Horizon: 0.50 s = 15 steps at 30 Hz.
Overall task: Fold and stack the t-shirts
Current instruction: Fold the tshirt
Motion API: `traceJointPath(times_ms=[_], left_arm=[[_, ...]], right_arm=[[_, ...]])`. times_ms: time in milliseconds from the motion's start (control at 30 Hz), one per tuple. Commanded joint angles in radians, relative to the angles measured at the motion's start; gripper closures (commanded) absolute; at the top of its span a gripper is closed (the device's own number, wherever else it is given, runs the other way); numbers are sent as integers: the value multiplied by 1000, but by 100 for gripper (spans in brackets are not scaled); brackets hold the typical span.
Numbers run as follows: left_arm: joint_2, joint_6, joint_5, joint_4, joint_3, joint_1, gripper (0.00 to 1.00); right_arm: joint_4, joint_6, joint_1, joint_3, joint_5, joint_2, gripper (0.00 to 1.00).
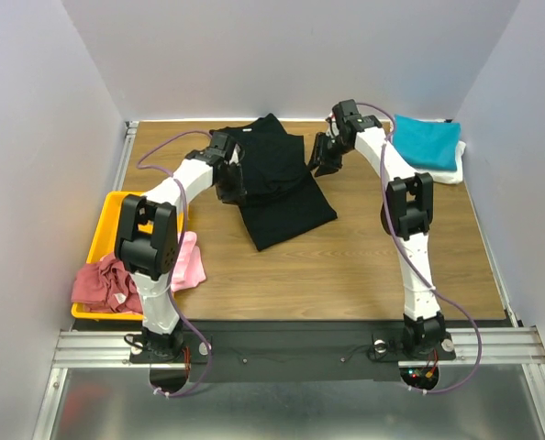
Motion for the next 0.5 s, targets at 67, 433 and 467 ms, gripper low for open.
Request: traceJointPath(times_ms=[67,433,467], left_arm=[[-25,-39,-182,-67,209,26,16],[-164,-56,-147,39,116,-63,6],[-173,-59,-137,54,44,-101,6]], right_arm=[[140,69,2,150,-65,-7,35],[249,-19,4,-227,-47,-238,24],[248,-32,4,-262,-36,-259,24]])
